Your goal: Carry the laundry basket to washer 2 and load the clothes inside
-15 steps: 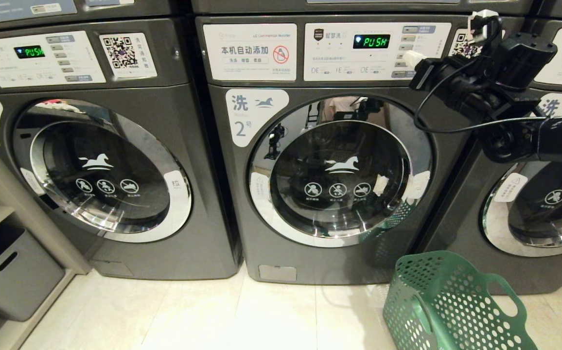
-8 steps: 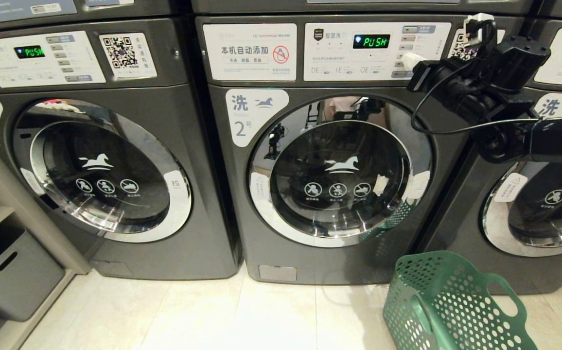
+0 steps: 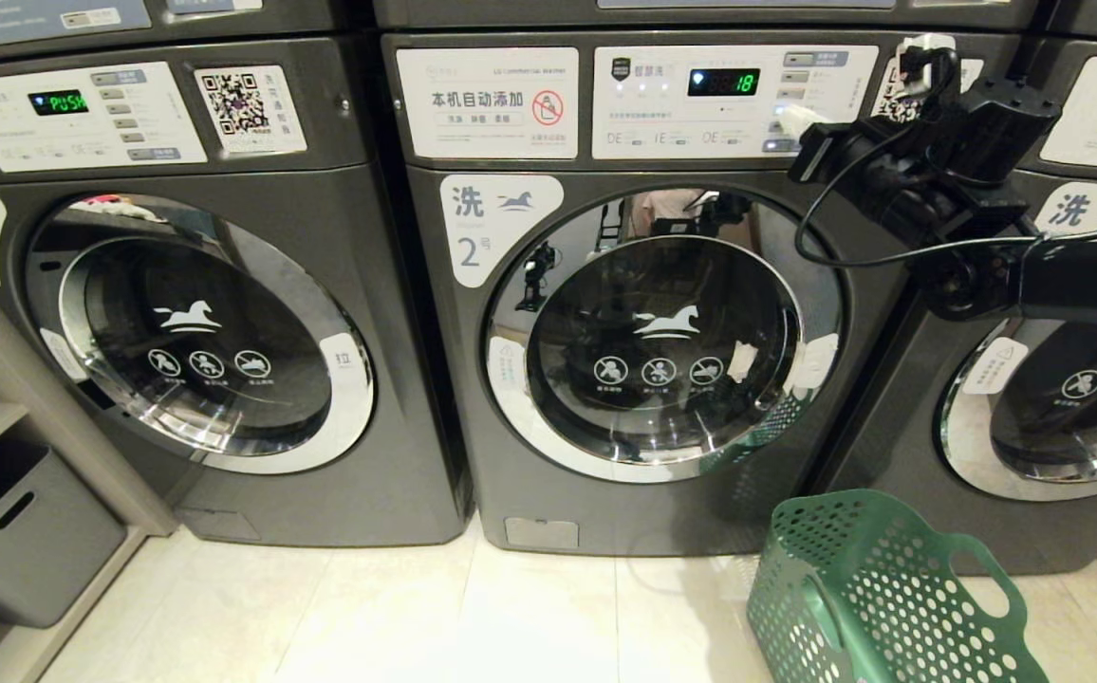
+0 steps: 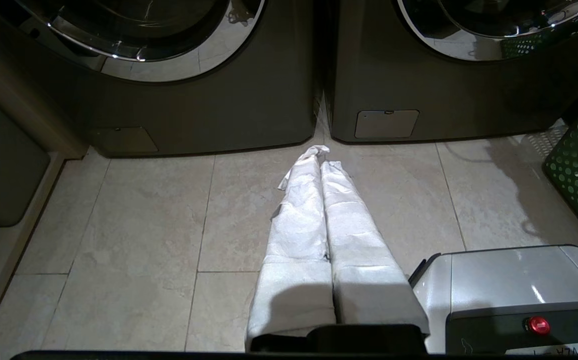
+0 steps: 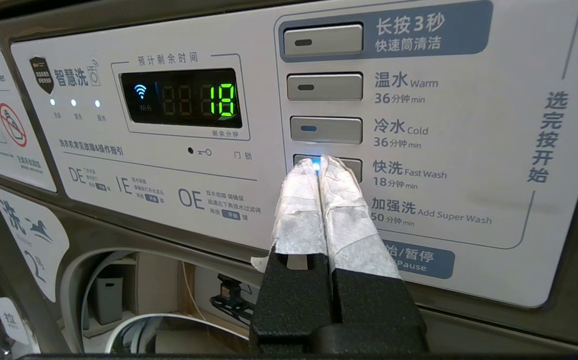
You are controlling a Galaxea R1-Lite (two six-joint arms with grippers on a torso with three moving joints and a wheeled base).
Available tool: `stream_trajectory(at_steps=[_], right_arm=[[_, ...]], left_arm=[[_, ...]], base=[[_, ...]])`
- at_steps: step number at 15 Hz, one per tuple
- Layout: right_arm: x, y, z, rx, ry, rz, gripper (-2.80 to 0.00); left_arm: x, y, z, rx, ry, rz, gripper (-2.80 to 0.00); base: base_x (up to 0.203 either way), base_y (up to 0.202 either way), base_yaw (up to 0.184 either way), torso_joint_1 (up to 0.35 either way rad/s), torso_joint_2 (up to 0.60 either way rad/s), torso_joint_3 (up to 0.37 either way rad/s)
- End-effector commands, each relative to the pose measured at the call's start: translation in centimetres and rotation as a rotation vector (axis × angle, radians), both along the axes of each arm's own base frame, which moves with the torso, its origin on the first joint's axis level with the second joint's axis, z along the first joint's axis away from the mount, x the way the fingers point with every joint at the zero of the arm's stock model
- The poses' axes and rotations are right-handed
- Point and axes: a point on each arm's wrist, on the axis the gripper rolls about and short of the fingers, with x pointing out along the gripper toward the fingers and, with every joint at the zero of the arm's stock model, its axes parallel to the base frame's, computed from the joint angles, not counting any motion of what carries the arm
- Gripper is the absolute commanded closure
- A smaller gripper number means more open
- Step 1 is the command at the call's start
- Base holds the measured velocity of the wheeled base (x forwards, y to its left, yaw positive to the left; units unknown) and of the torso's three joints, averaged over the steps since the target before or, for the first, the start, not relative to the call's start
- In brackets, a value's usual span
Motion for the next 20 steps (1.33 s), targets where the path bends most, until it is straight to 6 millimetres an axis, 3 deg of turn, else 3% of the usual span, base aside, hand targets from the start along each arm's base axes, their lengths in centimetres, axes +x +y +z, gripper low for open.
stream_trajectory(at_steps=[1, 4, 7, 11, 20], right_arm=[[0.2, 0.0, -0.2, 0.000, 0.003, 0.000, 0.00], [-0.3, 0.0, 0.6, 0.002, -0.008, -0.002, 0.00], [-2.8, -0.2, 2.9, 0.001, -0.009, -0.002, 0.00], [-4.3, -0.4, 3.8, 0.000, -0.002, -0.003, 0.00], [-3.1, -0.4, -0.8, -0.054, 0.122, -0.033, 0.00]], left_arm=[[0.0, 0.0, 0.0, 0.001, -0.001, 0.000, 0.00], [0.0, 0.0, 0.0, 0.001, 0.001, 0.000, 0.00], [0.0, 0.0, 0.0, 0.002, 0.001, 0.000, 0.00], [0.0, 0.0, 0.0, 0.002, 0.000, 0.000, 0.00], [0.0, 0.0, 0.0, -0.002, 0.001, 0.002, 0.00]], base=[[0.000, 0.000, 0.000, 0.000, 0.00, 0.000], [0.000, 0.000, 0.000, 0.000, 0.00, 0.000], [0.000, 0.000, 0.000, 0.000, 0.00, 0.000], [0.000, 0.000, 0.000, 0.000, 0.00, 0.000], [0.000, 0.000, 0.000, 0.000, 0.00, 0.000]])
